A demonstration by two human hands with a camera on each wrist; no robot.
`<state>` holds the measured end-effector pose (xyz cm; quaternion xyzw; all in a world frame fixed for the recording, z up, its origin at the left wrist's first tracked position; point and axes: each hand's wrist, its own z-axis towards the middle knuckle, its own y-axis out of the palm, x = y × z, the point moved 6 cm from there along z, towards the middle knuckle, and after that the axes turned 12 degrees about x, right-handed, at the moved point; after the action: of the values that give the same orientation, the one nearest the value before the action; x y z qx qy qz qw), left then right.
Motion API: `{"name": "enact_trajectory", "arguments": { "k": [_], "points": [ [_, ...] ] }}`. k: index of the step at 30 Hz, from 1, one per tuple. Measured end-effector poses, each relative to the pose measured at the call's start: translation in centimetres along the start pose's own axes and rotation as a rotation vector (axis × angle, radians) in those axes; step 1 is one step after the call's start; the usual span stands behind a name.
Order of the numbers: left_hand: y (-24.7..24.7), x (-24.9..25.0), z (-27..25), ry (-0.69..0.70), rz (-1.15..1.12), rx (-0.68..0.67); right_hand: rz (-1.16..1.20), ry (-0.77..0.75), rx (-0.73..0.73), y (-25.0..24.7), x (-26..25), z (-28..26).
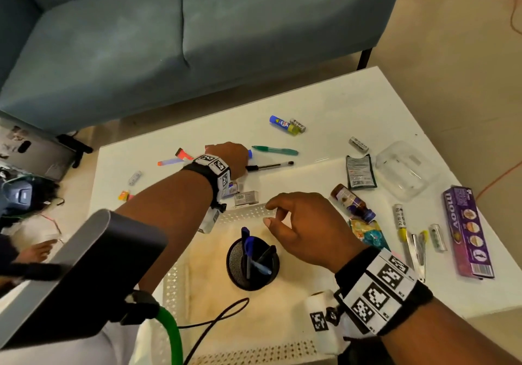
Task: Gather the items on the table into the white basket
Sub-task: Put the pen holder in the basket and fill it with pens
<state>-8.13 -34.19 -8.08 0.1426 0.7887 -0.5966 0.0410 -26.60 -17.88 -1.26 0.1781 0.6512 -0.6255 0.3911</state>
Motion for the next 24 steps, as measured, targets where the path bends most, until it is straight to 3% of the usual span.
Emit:
{"name": "enact_trajectory", "arguments": {
  "k": [7, 12, 24],
  "points": [
    [-0.7, -0.4, -1.0, 0.024, 0.051, 0.008, -0.035, 0.046, 0.011, 0.3, 0.5, 0.3],
    [-0.3, -0.5, -1.9, 0.127, 0.092, 0.0, -0.018, 0.07, 0.032, 0.3, 0.1, 0.3],
    [1.5, 2.2, 0.5, 0.189, 0.202, -0.132, -0.009, 0.032, -0.13, 1.1, 0.7, -0.4]
  ]
}}
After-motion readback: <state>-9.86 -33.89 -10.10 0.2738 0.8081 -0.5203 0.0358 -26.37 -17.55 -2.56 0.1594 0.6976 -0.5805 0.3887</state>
